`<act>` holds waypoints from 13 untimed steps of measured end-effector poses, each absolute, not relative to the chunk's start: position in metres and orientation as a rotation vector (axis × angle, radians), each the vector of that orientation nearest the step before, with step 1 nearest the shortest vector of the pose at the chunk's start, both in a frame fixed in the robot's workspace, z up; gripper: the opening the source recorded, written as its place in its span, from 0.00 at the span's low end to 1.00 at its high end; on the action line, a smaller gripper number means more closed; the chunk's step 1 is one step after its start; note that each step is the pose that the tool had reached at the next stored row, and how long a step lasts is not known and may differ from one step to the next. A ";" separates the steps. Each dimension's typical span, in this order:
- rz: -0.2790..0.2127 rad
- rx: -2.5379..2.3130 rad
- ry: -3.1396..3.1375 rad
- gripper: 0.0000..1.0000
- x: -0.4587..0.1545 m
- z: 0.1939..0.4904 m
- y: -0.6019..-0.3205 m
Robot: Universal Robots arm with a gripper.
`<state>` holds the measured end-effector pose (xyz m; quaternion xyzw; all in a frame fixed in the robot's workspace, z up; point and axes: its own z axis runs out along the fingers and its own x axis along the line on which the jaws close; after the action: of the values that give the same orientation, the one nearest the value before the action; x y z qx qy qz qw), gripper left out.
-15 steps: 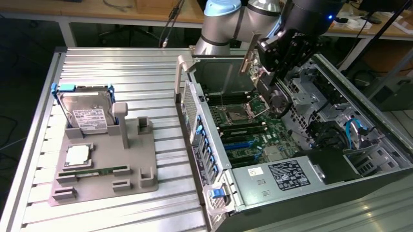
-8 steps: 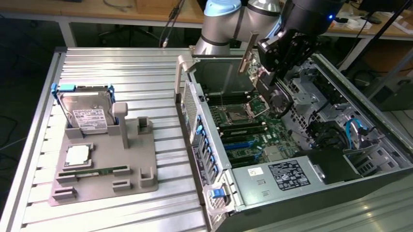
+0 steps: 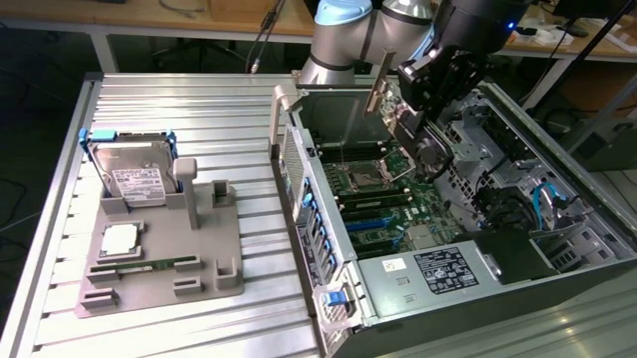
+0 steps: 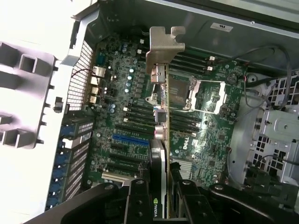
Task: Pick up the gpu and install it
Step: 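Insert the gpu into the slot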
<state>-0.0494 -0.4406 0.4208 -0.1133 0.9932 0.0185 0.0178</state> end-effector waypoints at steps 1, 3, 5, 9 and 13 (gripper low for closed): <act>0.058 -0.364 3.084 0.27 -0.049 0.421 -0.440; 0.058 -0.395 3.081 0.27 -0.050 0.421 -0.440; 0.059 -0.425 3.077 0.27 -0.049 0.421 -0.440; 0.060 -0.481 3.070 0.27 -0.050 0.421 -0.439; 0.061 -0.544 3.060 0.27 -0.050 0.421 -0.438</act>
<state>-0.0496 -0.4384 0.4207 -0.1751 0.9842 0.0196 0.0166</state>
